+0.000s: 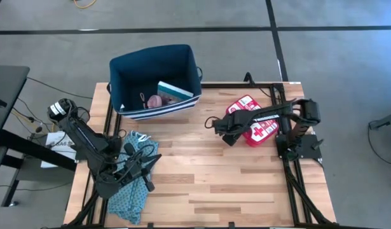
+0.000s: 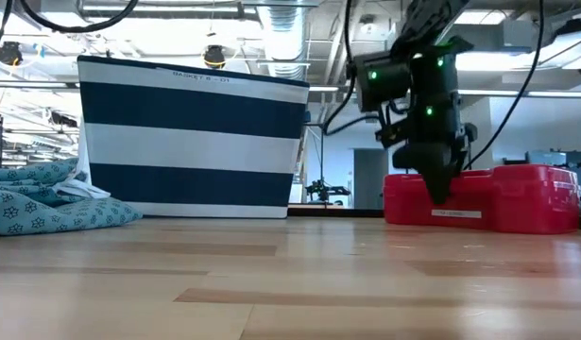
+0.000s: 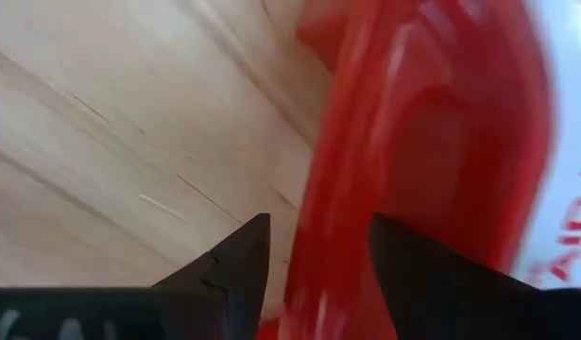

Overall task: Pick & place medical supplies in basket/bin
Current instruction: Put the red first aid kit box into theblue bin

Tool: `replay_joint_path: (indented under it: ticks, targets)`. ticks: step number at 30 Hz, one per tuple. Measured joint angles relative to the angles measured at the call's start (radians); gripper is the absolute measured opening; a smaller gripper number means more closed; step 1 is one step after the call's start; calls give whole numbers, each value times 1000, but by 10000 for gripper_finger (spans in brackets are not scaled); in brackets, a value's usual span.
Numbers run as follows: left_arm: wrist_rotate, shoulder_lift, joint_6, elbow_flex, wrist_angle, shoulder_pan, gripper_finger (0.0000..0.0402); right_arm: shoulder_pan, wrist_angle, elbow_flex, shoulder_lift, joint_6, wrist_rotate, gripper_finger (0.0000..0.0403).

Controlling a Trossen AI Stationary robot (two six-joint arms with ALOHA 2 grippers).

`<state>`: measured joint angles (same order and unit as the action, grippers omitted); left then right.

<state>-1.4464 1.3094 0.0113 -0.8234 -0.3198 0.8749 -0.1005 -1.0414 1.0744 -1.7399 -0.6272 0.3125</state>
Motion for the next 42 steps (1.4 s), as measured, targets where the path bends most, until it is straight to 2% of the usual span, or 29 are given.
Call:
replay_joint_path:
  ticks: [5,14,20,25,29,33,37,39,42]
  targets:
    - [0,0,-4,0,1,0,0,0,-1,0,-47,7,2,146]
    - [-1,0,-8,0,0,0,0,52,-38,16,-39,28,-3,42]
    - [-1,0,-19,0,-16,3,0,162,-103,100,-39,12,-6,42]
    - [-1,0,-80,0,-51,15,0,303,-139,213,-39,-40,-8,42]
    - [-2,0,-140,0,-93,24,0,419,-118,328,-39,-56,-76,45]
    - [46,0,-154,0,-117,37,0,531,-64,444,-39,-54,-70,44]
    - [115,0,-182,0,-155,45,0,607,-11,599,-39,42,76,46]
    - [158,0,-173,0,-151,45,0,623,-15,674,-39,129,197,46]
    - [287,0,-129,0,-144,45,0,614,-9,782,-39,267,421,47]
